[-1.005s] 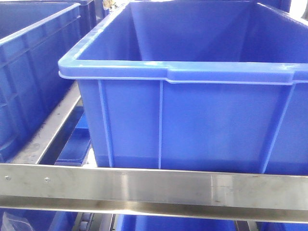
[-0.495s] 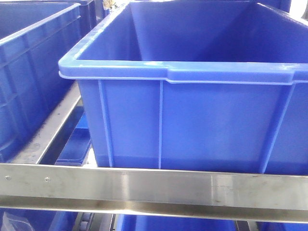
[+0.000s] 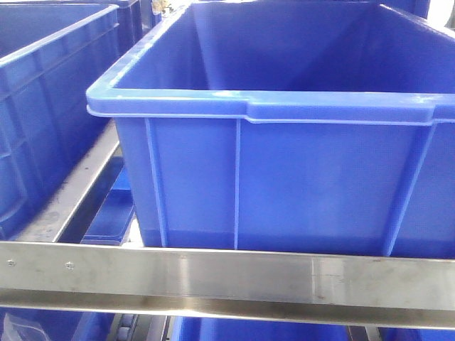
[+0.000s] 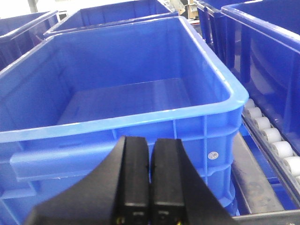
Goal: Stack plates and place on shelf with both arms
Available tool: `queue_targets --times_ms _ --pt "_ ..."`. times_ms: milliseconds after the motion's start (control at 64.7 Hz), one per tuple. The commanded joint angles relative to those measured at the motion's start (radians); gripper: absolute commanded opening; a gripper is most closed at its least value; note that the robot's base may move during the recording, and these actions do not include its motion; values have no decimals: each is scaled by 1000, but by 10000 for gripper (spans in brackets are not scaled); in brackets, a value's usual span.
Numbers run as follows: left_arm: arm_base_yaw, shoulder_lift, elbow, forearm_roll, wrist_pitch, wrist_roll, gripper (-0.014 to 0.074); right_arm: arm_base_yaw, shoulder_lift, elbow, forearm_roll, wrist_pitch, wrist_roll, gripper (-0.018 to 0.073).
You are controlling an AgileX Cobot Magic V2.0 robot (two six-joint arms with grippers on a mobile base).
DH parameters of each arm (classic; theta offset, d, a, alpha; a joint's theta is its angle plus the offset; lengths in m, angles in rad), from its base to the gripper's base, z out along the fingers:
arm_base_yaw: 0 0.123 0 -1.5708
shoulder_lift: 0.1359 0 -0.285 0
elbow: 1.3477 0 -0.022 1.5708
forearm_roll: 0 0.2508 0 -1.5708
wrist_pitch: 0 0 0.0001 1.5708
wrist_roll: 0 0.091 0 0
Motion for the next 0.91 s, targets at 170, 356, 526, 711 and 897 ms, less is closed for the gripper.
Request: queue_targets --times_ms 170,356,526,711,897 --pt "1 -22 5 1 -89 -14 82 -3 -19 -1 -12 -92 0 49" --pt "1 -22 5 1 -89 -14 82 -3 -19 -1 -12 -92 0 49" --pt "1 -22 5 1 -89 -14 82 -3 -19 -1 -12 -92 0 49" --pt "1 -22 5 1 -89 -14 82 -3 -19 -1 -12 -92 0 49" --pt "1 -22 5 1 -89 -14 82 -3 -19 -1 -12 -92 0 49"
